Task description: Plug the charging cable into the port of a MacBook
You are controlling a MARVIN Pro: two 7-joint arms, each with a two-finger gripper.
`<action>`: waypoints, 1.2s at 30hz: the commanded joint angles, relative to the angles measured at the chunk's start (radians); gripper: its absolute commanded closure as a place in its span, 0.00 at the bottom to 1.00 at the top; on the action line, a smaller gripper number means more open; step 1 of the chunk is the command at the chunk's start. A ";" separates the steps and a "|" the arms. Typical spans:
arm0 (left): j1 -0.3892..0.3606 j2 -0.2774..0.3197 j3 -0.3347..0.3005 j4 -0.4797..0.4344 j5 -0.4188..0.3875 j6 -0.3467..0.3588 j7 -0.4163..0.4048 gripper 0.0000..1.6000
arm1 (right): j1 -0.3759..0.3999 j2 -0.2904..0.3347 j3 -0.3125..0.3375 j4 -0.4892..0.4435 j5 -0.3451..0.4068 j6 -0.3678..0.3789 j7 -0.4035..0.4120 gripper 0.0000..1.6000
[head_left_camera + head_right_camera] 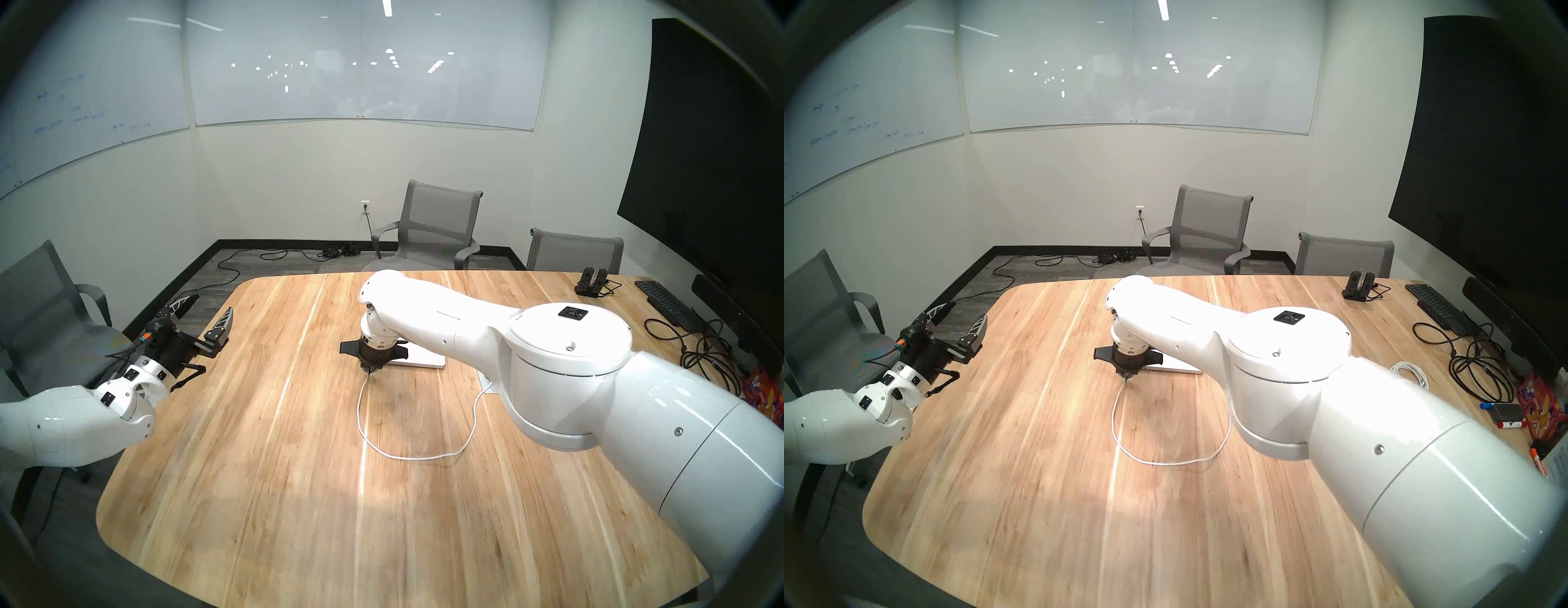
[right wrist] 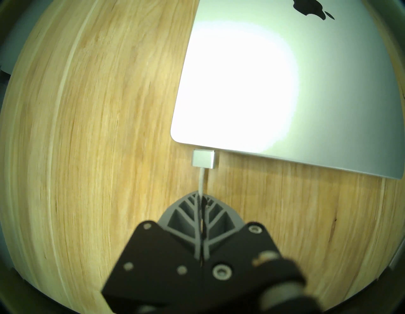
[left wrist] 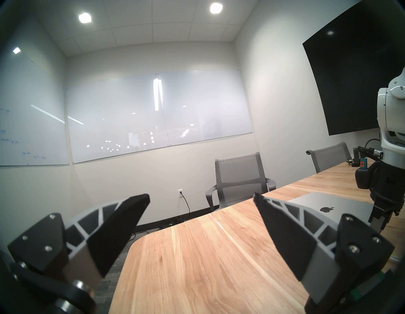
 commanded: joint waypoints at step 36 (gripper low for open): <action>-0.015 0.001 -0.013 -0.002 0.002 -0.008 0.002 0.00 | -0.012 -0.140 -0.029 0.265 -0.085 0.082 0.155 1.00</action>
